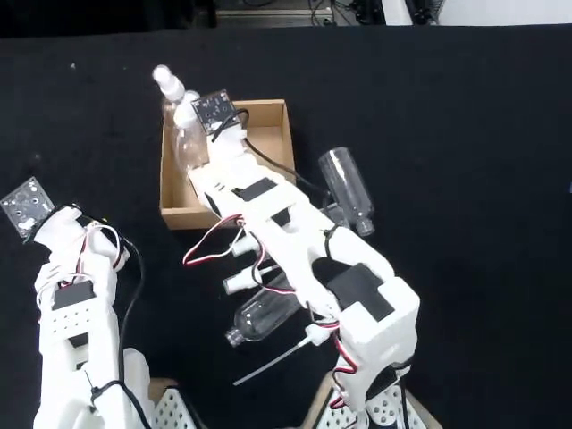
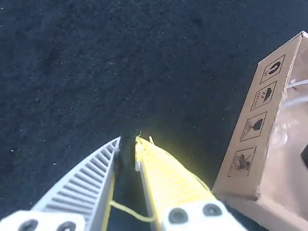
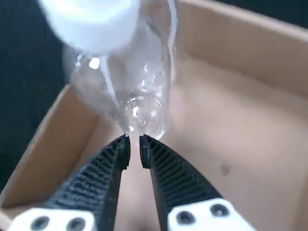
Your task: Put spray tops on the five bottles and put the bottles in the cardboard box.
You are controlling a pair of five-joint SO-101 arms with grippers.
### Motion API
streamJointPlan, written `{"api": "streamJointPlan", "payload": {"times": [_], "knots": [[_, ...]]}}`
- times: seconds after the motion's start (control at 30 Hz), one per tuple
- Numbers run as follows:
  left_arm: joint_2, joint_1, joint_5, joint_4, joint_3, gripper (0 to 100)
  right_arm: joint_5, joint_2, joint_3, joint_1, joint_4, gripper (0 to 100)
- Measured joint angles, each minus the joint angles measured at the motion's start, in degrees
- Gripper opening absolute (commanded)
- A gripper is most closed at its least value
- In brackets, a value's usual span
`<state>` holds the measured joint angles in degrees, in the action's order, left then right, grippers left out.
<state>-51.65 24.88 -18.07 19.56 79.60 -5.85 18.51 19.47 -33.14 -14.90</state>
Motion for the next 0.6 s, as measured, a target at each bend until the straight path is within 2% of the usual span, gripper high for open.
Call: {"api": "streamJointPlan", "payload": {"times": [0.17, 0.6], "knots": [[0.00, 0.00, 0.00, 0.00, 0.00, 4, 0.00, 0.09, 2.20, -0.09, 5.45, 1.1], [0.00, 0.00, 0.00, 0.00, 0.00, 4, 0.00, -0.88, 6.68, -0.09, 6.07, 1.1]]}}
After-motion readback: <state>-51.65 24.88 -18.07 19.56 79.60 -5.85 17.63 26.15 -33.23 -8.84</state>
